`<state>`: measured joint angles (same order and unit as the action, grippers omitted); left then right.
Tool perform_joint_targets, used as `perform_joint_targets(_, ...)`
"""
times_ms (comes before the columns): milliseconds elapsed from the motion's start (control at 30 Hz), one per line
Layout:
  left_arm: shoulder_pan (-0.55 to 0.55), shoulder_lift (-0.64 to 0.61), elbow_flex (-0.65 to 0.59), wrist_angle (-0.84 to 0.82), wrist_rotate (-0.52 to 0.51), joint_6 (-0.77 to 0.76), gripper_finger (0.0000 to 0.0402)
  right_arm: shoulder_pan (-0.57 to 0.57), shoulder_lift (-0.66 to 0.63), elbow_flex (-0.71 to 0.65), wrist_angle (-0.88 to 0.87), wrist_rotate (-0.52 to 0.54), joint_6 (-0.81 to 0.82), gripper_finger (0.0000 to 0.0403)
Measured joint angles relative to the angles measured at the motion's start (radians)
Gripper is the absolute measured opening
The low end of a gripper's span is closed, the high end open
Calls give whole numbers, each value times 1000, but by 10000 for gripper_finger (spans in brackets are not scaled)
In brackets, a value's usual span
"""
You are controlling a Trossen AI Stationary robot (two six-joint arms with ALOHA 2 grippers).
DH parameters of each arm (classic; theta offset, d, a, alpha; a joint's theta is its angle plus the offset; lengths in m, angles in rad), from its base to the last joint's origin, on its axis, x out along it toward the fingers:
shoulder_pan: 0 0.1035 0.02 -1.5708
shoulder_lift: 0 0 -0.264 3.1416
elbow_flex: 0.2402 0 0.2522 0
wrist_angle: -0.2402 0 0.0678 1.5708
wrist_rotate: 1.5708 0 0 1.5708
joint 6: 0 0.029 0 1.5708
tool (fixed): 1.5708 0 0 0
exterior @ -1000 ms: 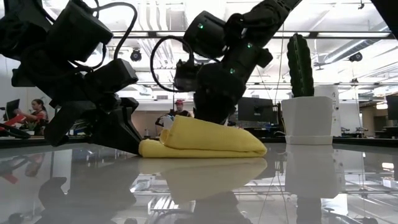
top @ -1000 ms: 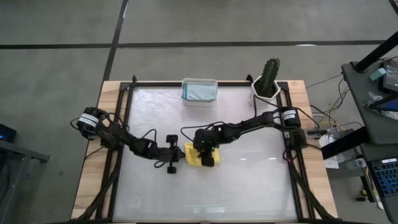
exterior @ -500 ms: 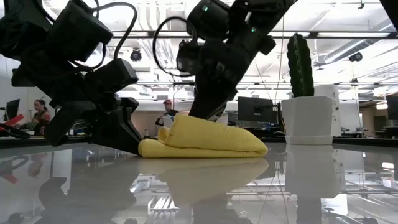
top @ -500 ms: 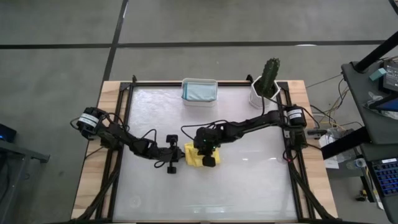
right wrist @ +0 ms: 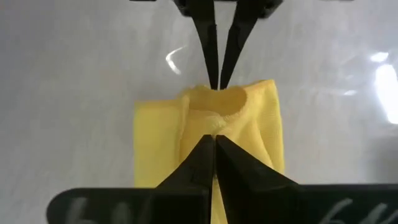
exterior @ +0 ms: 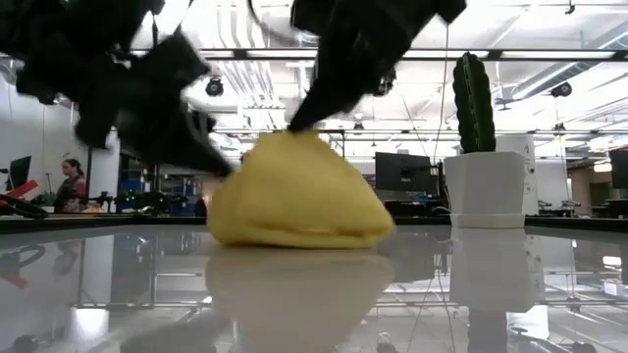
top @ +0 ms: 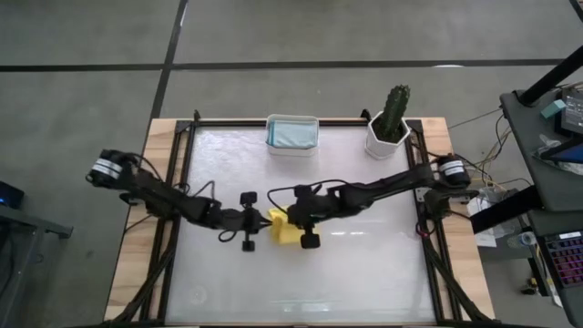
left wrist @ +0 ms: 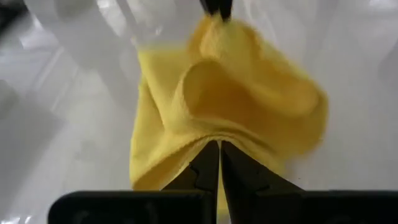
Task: Fold microfiber towels
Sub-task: Fold the yellow cloth
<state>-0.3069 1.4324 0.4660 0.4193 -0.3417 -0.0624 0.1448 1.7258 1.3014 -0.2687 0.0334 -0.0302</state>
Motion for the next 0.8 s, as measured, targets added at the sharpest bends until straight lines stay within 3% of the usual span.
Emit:
perform_joint_targets(300,1,-240,1,-31,-3,86,26,75,-67,1,2,124,-109,8)
perform_joint_targets(400,16,-312,1,-150,-8,11,52,93,-68,1,-40,119,-120,8)
perform_joint_targets(500,20,-366,-1,-246,-9,-69,87,104,-62,0,-49,229,-66,8)
perform_joint_targets(667,19,-382,-1,-104,-7,-56,133,125,-63,2,-1,323,-84,8)
perform_joint_targets(800,18,-341,0,7,-6,8,150,118,-87,11,26,139,-94,8)
